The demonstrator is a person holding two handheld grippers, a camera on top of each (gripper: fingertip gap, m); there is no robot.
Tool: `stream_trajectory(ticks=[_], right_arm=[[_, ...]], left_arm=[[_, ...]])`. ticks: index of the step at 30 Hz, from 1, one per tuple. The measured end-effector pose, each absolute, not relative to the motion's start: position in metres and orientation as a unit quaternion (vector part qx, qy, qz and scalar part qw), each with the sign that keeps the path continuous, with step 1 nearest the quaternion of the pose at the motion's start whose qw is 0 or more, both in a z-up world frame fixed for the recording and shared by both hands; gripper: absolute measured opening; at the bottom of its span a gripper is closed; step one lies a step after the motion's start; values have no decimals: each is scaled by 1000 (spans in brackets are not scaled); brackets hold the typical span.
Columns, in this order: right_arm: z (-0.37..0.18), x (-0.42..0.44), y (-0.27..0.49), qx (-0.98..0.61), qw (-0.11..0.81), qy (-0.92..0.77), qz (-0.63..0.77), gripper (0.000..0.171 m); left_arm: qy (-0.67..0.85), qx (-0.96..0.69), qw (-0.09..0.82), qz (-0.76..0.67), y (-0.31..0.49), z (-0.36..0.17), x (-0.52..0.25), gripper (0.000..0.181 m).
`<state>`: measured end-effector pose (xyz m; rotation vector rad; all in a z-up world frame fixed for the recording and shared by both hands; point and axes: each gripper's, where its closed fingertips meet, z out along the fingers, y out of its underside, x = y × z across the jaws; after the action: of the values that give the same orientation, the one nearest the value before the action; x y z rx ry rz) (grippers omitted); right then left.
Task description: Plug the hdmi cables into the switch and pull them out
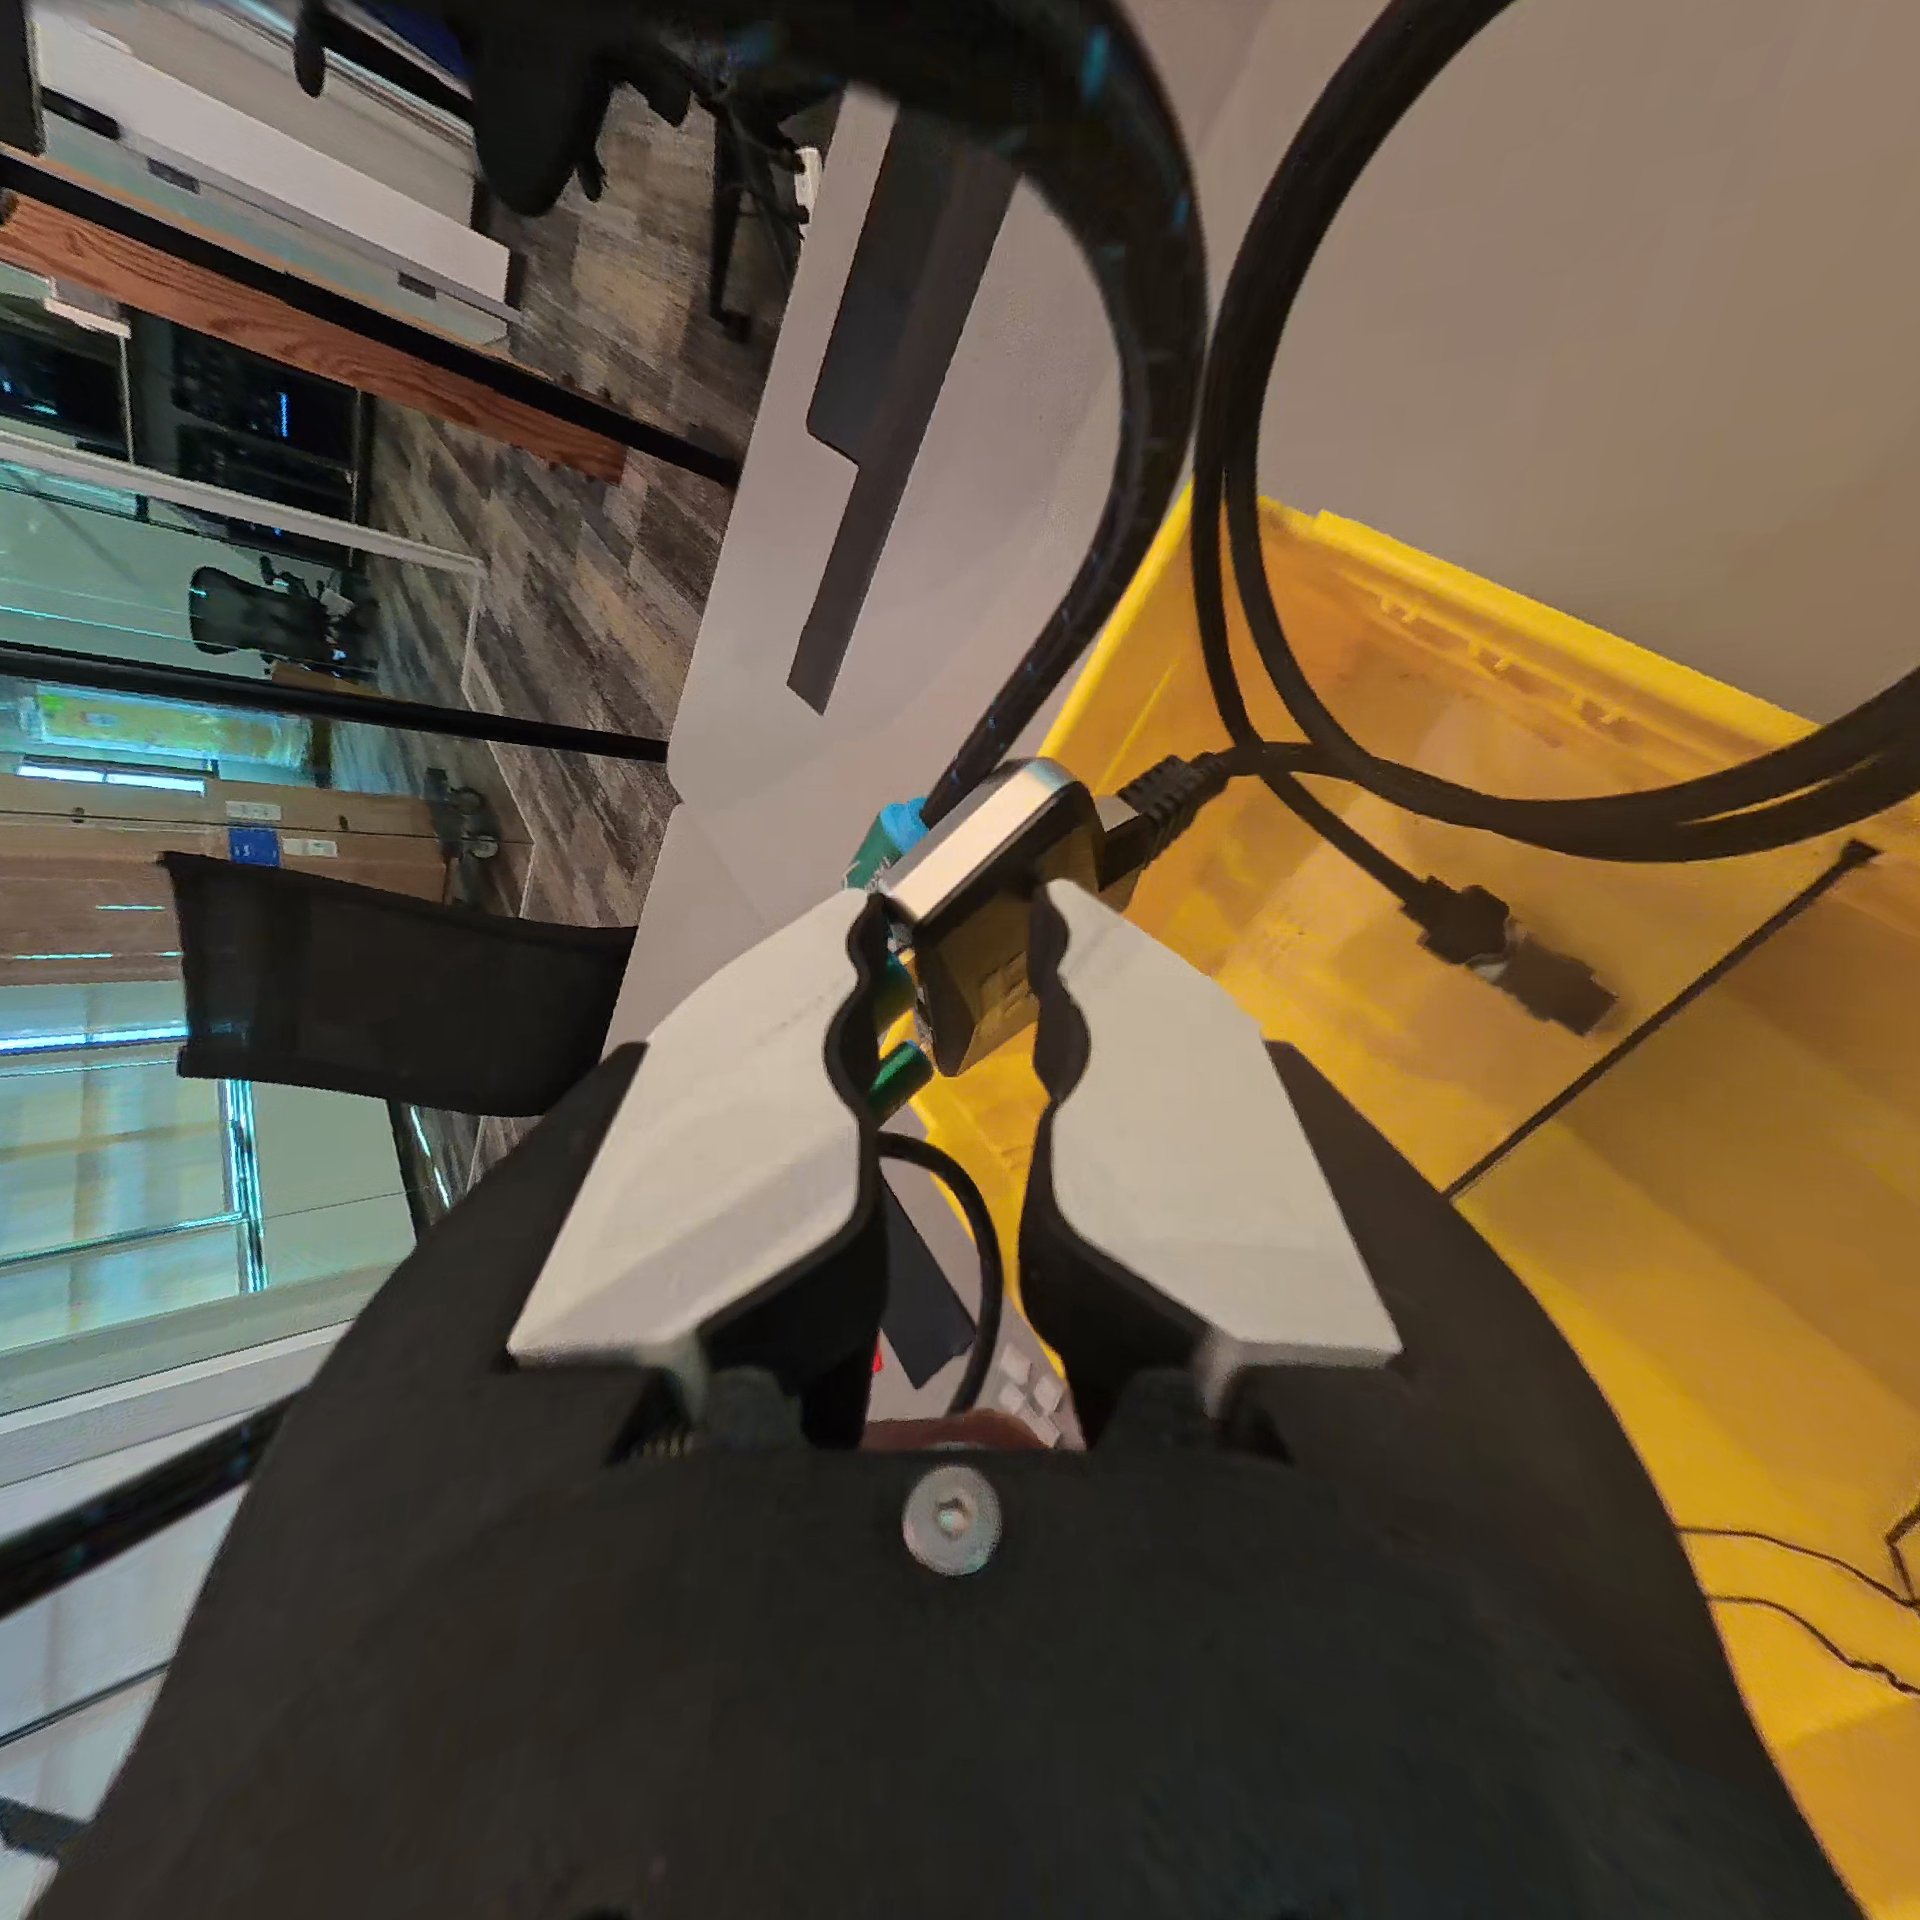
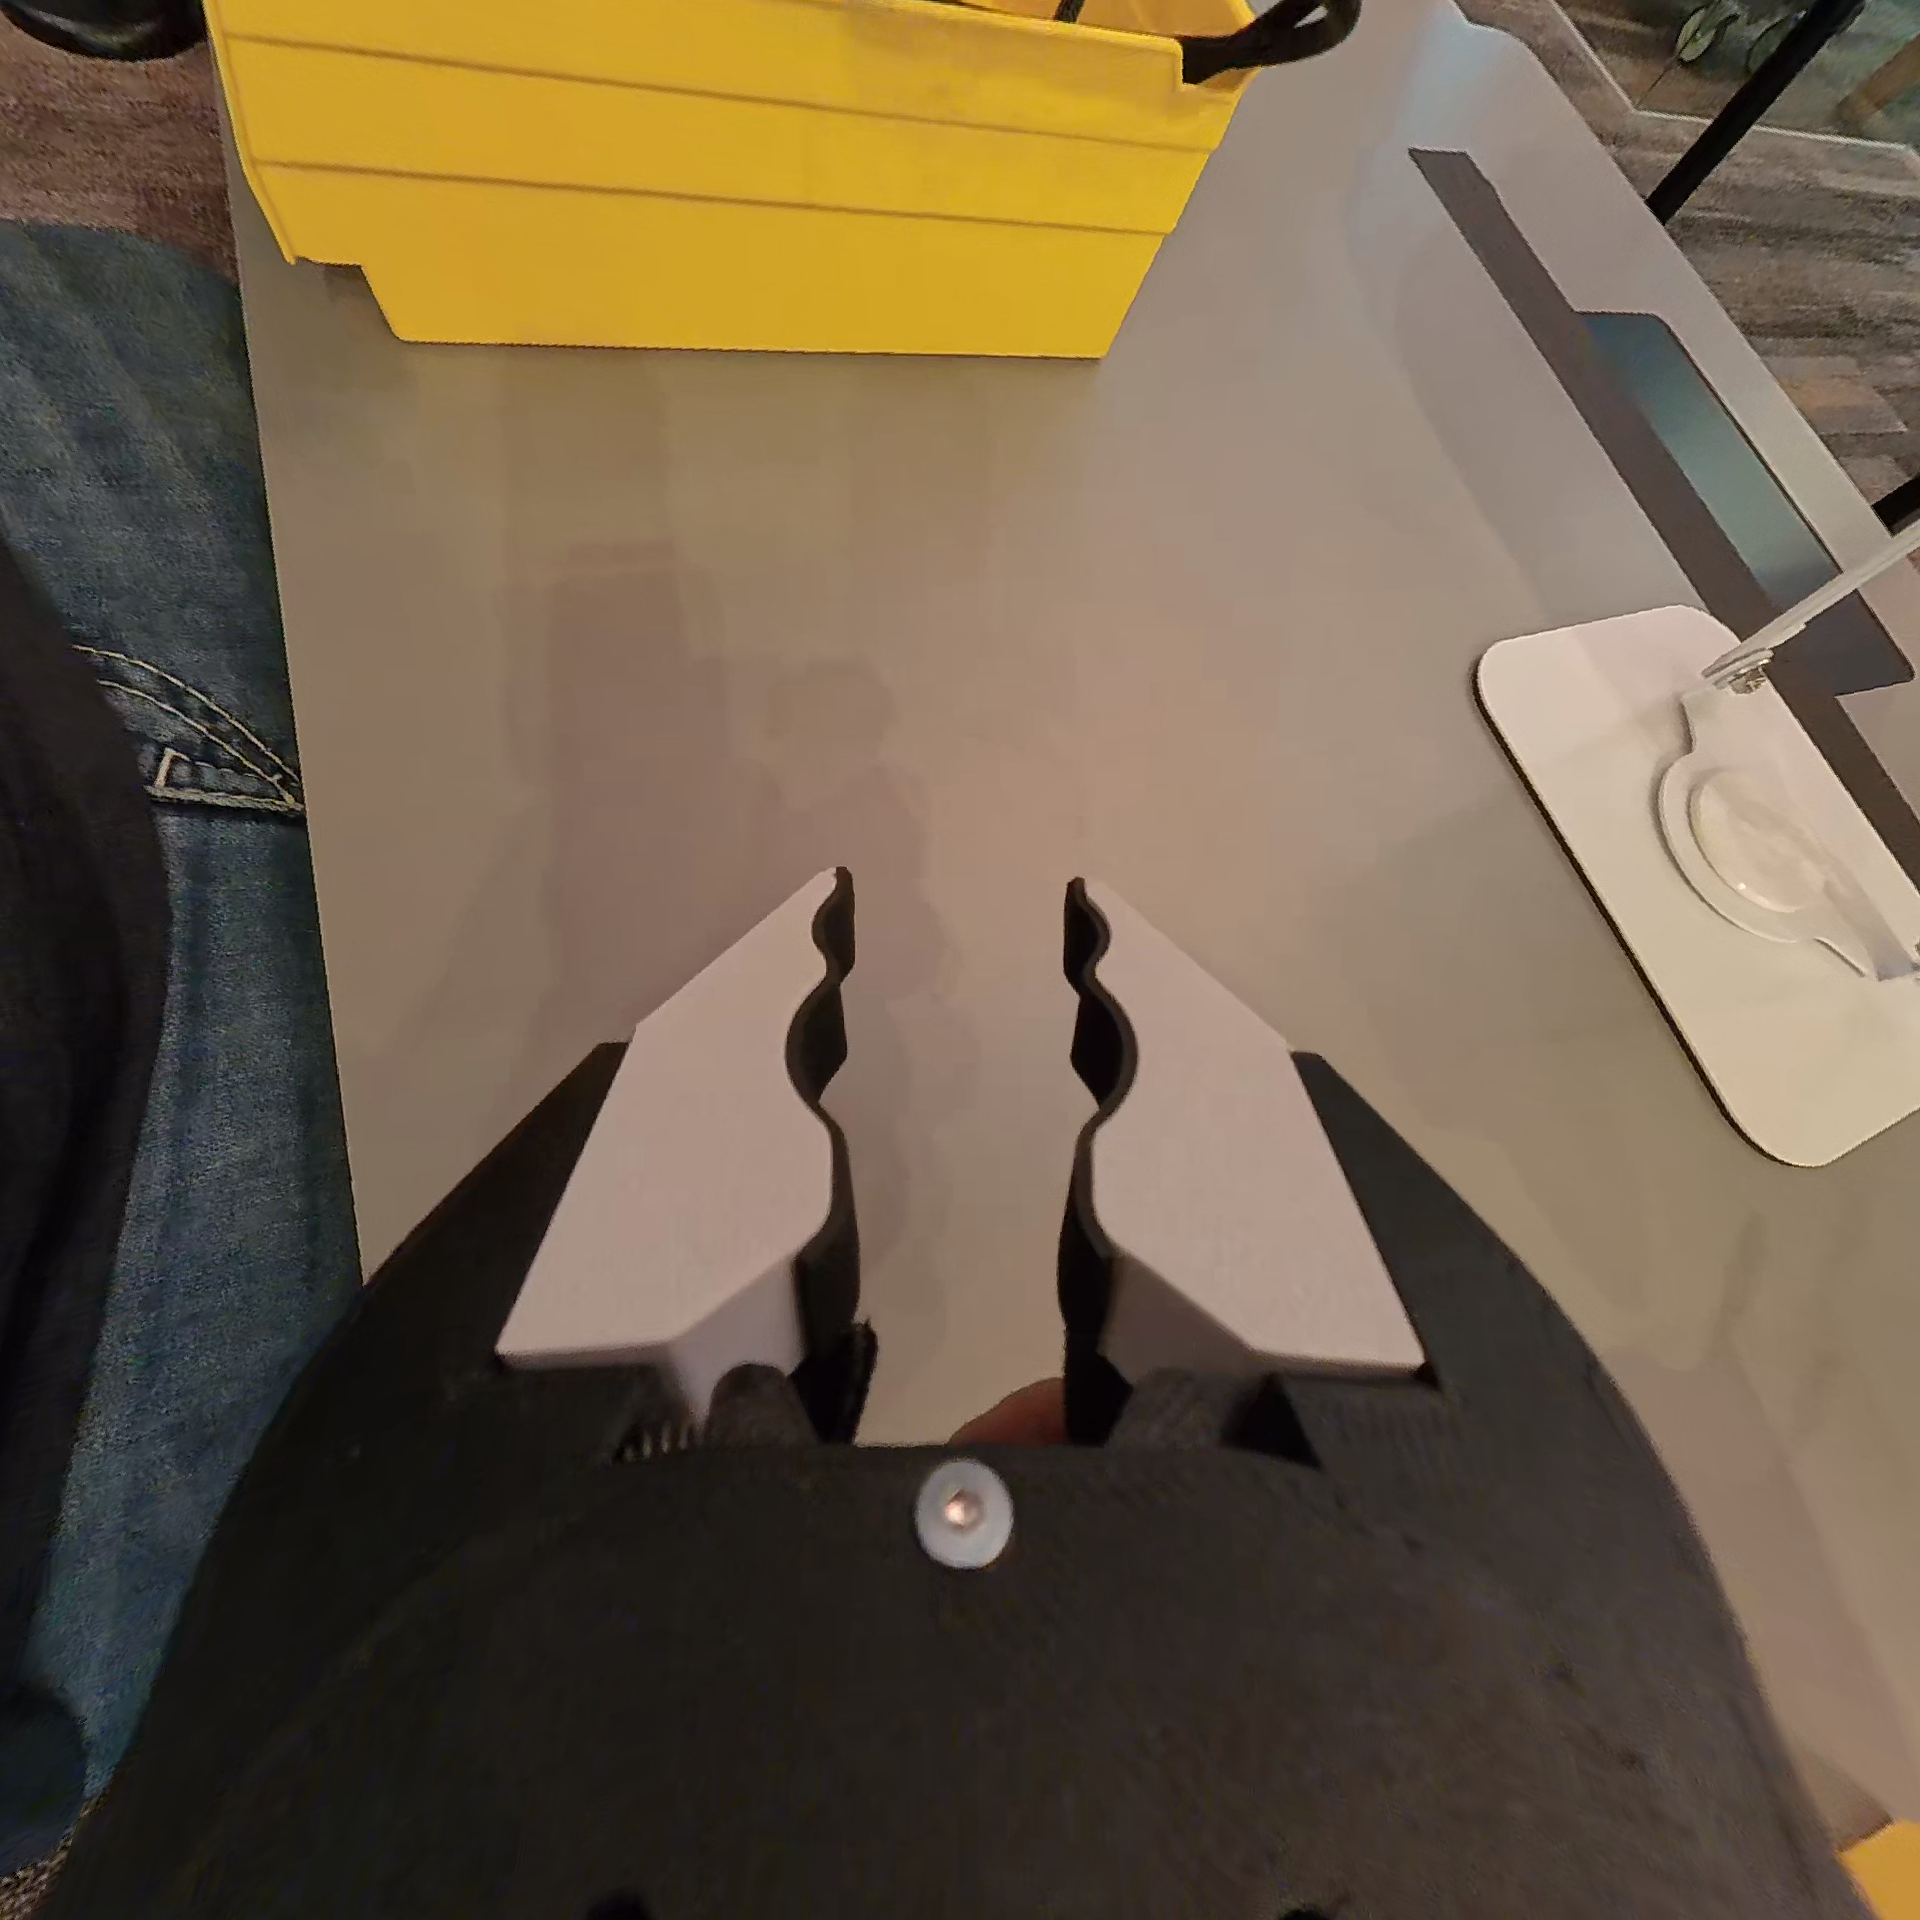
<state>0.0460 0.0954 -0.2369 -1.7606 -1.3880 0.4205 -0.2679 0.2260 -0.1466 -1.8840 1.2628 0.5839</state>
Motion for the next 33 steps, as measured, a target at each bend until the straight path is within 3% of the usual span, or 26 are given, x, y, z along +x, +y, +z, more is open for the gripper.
stream_trajectory(ticks=[21,33], right_arm=[[-235,36,92,-693,427,-548,192,38],[-238,33,94,-695,426,-544,198,38]], left_arm=[[489,-705,461,226,210,-102,-240,17],[538,-684,441,220,215,-124,-192,15]])
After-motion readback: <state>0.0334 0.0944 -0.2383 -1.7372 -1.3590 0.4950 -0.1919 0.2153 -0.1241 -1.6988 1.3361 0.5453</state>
